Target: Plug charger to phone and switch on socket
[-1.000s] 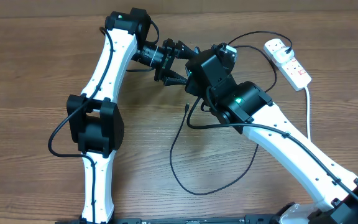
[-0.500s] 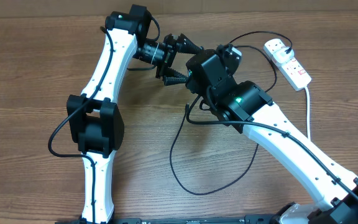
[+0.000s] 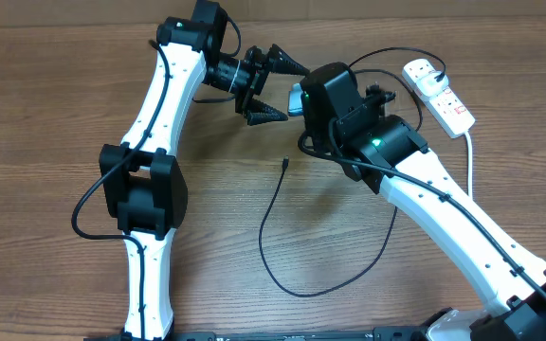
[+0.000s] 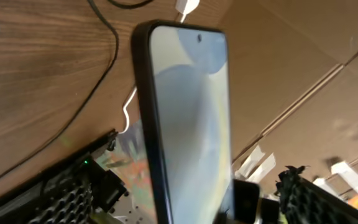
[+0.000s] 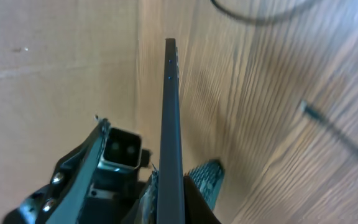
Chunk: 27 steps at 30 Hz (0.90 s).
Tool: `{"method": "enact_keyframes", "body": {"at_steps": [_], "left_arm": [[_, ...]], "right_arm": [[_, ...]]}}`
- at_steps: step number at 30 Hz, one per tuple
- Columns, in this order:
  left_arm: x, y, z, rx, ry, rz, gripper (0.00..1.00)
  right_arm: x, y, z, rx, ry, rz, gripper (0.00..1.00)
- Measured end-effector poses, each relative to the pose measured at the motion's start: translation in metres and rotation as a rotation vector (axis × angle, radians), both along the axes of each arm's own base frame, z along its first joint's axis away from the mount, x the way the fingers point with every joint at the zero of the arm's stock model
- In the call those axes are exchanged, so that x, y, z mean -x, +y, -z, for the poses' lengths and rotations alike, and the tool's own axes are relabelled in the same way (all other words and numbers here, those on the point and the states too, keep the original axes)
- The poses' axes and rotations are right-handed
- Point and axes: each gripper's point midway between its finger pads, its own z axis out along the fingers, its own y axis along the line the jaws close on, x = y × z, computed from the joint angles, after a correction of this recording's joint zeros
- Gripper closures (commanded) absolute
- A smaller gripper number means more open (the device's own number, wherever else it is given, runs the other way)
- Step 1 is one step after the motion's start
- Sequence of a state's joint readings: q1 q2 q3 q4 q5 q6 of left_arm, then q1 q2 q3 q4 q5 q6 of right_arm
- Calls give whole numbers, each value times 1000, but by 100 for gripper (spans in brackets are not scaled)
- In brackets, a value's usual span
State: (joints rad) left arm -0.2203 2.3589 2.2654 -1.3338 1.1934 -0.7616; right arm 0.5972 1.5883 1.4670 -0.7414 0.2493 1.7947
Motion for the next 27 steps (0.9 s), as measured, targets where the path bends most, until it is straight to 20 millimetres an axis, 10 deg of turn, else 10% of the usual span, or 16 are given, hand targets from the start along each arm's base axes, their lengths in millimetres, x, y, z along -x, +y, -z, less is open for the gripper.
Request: {"method": "enact_keyframes", "body": {"at_steps": [18, 27], "left_arm": [[-3, -2, -2, -15, 166, -72, 68], [-3, -1, -2, -17, 176, -76, 78]], "right_arm": [[7, 16, 1, -216, 89, 91, 90], [5, 20, -2, -236, 84, 79, 90]]}}
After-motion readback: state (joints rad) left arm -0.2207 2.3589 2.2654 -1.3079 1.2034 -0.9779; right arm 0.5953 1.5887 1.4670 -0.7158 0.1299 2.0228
